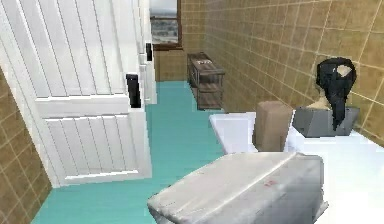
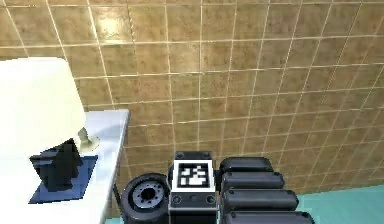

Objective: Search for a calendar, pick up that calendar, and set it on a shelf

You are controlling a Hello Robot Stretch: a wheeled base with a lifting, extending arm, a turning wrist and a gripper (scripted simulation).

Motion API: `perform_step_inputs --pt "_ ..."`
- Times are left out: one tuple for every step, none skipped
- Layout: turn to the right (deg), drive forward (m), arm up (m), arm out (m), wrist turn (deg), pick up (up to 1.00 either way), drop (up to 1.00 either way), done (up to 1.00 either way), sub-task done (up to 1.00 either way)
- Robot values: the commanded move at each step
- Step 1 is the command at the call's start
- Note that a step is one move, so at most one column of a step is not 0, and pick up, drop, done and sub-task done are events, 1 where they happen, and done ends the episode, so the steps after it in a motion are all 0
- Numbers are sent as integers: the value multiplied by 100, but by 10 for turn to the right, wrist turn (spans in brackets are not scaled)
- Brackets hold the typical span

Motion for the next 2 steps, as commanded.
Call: perform_step_inputs --pt "-60 0 0 0 0 0 0 0 0" --pt "0 100 0 0 0 0 0 0 0"
